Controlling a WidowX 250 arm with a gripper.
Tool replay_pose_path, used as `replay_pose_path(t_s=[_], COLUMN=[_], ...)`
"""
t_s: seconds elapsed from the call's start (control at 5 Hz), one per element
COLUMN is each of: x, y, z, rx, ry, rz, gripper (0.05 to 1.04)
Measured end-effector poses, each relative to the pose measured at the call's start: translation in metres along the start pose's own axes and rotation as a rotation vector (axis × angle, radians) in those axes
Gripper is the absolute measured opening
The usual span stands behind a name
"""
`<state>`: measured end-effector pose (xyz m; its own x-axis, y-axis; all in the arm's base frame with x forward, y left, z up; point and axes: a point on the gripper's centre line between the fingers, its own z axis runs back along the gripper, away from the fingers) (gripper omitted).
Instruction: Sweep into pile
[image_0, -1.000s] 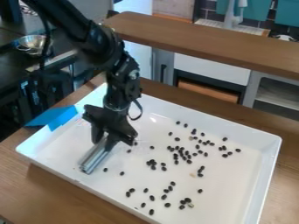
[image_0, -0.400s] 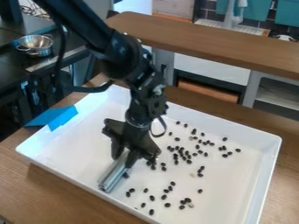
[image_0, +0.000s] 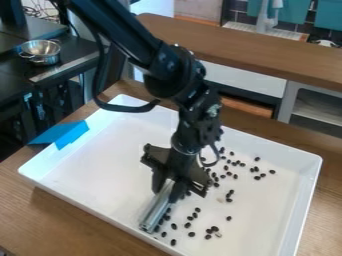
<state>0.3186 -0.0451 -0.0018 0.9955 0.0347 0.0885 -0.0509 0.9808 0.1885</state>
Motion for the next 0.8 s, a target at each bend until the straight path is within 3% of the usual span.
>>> replay_pose_path(t_s=[0.4, 0.8], x=[-0.011, -0.014], y=[-0.044, -0.064], z=[0.011, 0.017], rx=[-0.058, -0.103], ry=[0.007, 0.007], rz=[-0.029, -0.025], gripper=[0.344, 0.345])
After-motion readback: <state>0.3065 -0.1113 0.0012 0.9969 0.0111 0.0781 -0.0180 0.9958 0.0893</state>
